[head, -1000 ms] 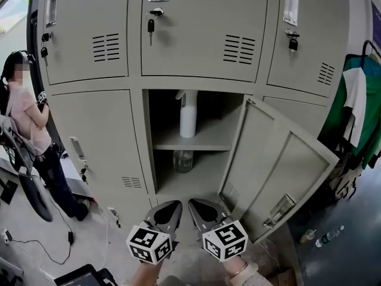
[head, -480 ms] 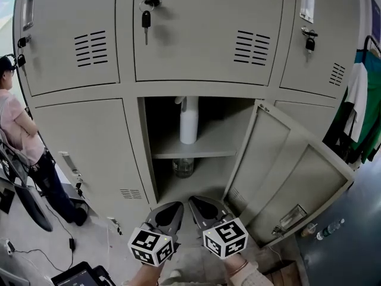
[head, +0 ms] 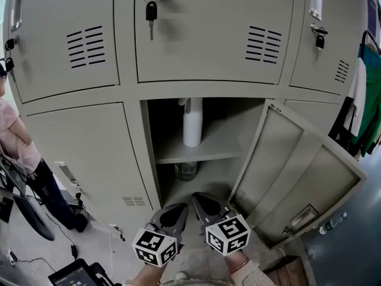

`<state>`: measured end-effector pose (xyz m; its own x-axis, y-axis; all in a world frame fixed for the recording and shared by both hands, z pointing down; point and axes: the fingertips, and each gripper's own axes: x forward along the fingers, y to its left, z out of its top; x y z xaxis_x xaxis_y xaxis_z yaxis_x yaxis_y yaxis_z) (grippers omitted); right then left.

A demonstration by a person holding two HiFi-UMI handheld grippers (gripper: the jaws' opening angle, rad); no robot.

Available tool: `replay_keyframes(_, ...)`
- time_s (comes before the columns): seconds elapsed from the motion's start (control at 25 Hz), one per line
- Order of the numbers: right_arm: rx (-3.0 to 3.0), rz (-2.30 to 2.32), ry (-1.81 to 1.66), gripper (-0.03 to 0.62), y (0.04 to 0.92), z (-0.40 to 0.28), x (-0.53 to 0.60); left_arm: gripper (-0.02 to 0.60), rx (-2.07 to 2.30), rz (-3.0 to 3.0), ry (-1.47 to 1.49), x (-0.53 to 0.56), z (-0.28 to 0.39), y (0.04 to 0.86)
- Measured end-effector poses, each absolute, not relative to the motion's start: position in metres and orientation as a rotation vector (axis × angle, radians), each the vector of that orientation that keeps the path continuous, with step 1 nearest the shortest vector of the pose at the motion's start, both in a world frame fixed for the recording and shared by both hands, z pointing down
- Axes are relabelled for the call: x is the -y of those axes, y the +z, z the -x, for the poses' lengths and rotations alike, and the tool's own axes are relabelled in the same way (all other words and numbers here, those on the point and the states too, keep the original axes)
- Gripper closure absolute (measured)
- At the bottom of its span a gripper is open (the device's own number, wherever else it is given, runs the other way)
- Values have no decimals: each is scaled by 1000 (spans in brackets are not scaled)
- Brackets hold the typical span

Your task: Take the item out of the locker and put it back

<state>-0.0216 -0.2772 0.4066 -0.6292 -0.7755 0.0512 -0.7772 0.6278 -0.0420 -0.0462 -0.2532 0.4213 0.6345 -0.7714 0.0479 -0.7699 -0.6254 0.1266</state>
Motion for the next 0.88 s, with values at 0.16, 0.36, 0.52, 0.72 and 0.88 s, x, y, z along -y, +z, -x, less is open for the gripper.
replay_keyframes(0.16, 2799, -1332, 98, 599, 409, 23, 283, 575, 1283, -2717, -17, 260, 45, 421)
replay_keyframes(0.36, 2795, -1298, 94, 598, 411, 26, 294, 575, 1289, -2695, -24, 269, 46, 422)
replay_keyframes(0.52, 2788, -1284, 100, 589, 413, 25, 305, 574, 1298, -2677, -33, 274, 45, 423)
replay_keyframes(0.72, 2768, -1265, 108, 539, 423, 28, 318, 575, 1307, -2665, -34, 280, 44, 426)
replay_keyframes(0.88, 2750, -1283, 93, 461, 425, 29, 332, 575, 1322, -2654, -42, 282, 46, 427)
